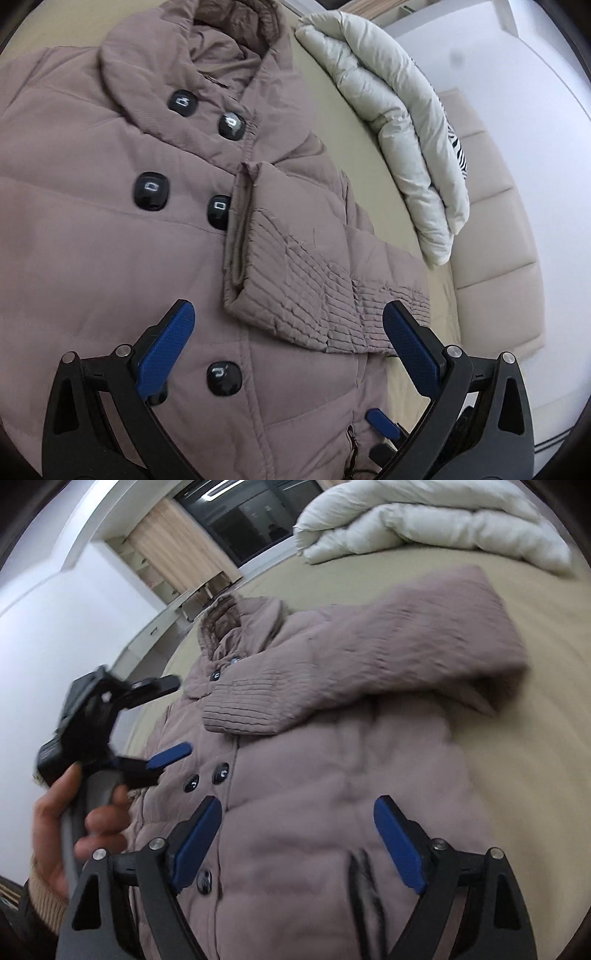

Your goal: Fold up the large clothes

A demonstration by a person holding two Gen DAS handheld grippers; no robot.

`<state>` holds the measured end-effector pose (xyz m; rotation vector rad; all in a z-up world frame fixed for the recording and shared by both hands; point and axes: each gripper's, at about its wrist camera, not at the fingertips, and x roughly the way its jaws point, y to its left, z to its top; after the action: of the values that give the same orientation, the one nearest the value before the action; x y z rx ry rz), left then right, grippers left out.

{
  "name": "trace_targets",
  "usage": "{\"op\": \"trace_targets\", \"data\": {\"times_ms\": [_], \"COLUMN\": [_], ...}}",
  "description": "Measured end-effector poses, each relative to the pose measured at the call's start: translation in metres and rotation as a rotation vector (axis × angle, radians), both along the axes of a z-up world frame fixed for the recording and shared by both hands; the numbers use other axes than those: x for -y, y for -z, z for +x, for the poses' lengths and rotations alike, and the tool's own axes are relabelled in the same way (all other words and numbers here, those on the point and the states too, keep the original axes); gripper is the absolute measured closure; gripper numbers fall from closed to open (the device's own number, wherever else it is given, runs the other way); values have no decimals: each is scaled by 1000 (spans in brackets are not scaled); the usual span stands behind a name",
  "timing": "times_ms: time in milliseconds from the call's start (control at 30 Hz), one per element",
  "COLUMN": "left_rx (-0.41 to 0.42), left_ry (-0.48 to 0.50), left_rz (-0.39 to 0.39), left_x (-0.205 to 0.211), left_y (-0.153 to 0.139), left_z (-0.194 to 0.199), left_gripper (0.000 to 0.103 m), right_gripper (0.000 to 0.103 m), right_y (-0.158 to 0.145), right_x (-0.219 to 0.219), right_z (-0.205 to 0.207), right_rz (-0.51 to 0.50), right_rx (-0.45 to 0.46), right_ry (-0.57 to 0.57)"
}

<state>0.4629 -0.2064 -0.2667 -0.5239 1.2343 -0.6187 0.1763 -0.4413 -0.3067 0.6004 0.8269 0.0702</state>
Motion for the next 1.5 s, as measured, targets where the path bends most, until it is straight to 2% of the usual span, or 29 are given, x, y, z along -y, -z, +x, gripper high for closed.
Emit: {"op": "trace_targets", "data": {"times_ms": [33,67,100,133,167,233,333,467,533,633,700,767,900,1000,1100,1167,1233,1300,1367,1433,1500], "left_rx": [-9,-20,-28,-34,-45,-68,-11,67,83,85,81,89,94,88,84,79,70,61,40,45,34], "left_ry": [5,14,16,14,18,28,1,-120,-198,-300,-355,-405,-486,-494,-520,-533,-543,-541,-512,-496,-491], "left_rz": [1,10,39,68,80,53,64,47,24,10,7,9,1,12,5,13,29,40,41,73,73], "left_x": [9,17,24,31,35,38,29,-24,-59,-107,-132,-154,-212,-217,-229,-230,-231,-232,-225,-215,-212], "left_y": [5,11,17,22,27,32,22,-7,-17,-19,-18,-16,-10,-6,0,4,10,16,26,31,37], "left_z": [4,9,13,17,19,22,22,23,23,27,27,26,13,12,12,9,2,-2,-3,-6,-9], "left_gripper": [2,16,35,49,77,82,85,85,85,85,85,85,85,86,86,86,86,85,85,85,85], "right_gripper": [17,17,17,17,17,17,17,17,17,15,14,7,9,9,9,9,16,18,24,29,37], "right_y": [2,2,2,2,1,0,1,3,8,31,39,38,31,19,33,45,46,46,55,75,90], "right_x": [6,12,16,20,23,27,34,52,63,77,81,79,64,56,46,46,57,84,108,123,129], "right_z": [-9,-15,-20,-23,-24,-24,-22,-18,-14,1,12,23,47,60,93,111,118,114,105,103,100], "right_rz": [14,29,43,57,67,82,134,279,388,657,753,778,853,777,831,832,781,746,795,905,939], "right_rx": [0,2,6,10,13,24,40,61,67,39,28,33,63,56,10,-25,-11,38,70,60,56], "right_ry": [11,20,26,29,32,39,65,131,179,278,333,358,321,269,207,238,277,379,441,432,398]}}
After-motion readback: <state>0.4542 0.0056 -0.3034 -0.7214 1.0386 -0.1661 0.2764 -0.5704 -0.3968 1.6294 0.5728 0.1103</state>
